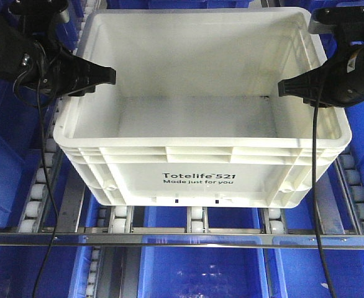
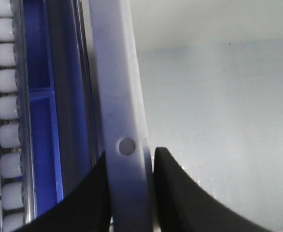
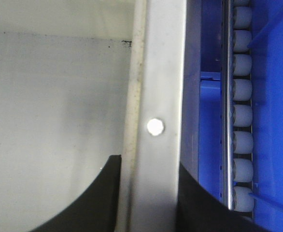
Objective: Move bin from left to right shelf
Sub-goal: 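Lower the tote with both grippers onto the roller track, then open both grippers and lift them off the tote rims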
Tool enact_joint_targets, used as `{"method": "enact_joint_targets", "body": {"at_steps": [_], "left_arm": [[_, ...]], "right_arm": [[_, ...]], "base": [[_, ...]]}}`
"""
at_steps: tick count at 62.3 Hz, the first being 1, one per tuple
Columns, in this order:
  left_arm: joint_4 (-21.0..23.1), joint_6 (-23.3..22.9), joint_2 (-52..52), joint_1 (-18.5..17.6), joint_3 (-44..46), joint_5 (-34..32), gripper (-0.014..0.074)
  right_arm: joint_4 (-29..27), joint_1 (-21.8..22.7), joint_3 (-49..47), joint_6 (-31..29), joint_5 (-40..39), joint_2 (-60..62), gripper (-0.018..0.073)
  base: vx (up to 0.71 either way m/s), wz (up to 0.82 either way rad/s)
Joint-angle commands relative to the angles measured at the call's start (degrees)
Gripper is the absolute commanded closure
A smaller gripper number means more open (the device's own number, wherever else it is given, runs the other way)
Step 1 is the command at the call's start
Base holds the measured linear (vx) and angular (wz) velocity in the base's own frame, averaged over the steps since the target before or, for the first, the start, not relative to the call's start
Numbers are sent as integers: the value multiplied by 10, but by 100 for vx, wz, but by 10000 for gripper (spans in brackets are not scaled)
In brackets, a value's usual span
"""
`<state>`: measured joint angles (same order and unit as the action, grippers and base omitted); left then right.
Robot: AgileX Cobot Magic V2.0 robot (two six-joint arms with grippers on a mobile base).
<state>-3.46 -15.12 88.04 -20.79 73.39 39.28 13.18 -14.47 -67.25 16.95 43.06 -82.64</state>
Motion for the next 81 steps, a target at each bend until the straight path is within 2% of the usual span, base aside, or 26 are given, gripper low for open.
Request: {"method": "enact_joint_targets", "body": {"at_steps": [1,10,25,34,44,52,63,69,81], "left_arm": [[-12,13,-16,0,20,-59,584],[-27,14,-15,0,20,-61,493],[-27,14,-17,0,20,-61,208],[-27,14,-30,0,20,-56,115],[-26,14,-65,0,20,-43,108],[-12,47,-104,0,14,-10,108],[28,68,-195,0,-78,-52,108],[47,97,-261,0,-124,-56,108],[94,165,-388,0,-178,7,108]], "right_arm": [[24,2,-24,-7,-64,18,522],[23,2,-24,-7,-64,15,400],[11,2,-24,-7,-69,17,41],[11,2,-24,-7,-69,31,-73],[13,2,-24,-13,-77,61,-75],[14,2,11,-14,-111,103,-51],[15,2,108,-18,-170,186,-10],[15,2,145,-23,-166,234,0],[-3,2,194,-57,-115,350,10]], "base": [[0,0],[0,0],[0,0],[0,0],[0,0],[0,0],[0,0],[0,0],[0,0]]}}
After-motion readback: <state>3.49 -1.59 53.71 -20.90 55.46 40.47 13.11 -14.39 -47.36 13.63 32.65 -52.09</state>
